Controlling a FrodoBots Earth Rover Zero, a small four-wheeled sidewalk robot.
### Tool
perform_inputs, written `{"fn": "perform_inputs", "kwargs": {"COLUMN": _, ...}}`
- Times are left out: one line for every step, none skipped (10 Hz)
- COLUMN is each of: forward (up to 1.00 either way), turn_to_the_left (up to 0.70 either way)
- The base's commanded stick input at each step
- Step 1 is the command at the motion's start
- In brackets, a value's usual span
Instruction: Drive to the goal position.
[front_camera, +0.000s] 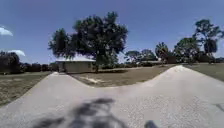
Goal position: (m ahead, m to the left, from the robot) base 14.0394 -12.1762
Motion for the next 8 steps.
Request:
{"fn": "perform_inputs", "kwargs": {"forward": 0.00, "turn_to_the_left": 0.00}}
{"fn": "perform_inputs", "kwargs": {"forward": 0.00, "turn_to_the_left": 0.00}}
{"fn": "perform_inputs", "kwargs": {"forward": 0.00, "turn_to_the_left": 0.00}}
{"fn": "perform_inputs", "kwargs": {"forward": 0.09, "turn_to_the_left": 0.00}}
{"fn": "perform_inputs", "kwargs": {"forward": 0.30, "turn_to_the_left": 0.00}}
{"fn": "perform_inputs", "kwargs": {"forward": 0.50, "turn_to_the_left": 0.00}}
{"fn": "perform_inputs", "kwargs": {"forward": 0.71, "turn_to_the_left": 0.00}}
{"fn": "perform_inputs", "kwargs": {"forward": 0.92, "turn_to_the_left": 0.00}}
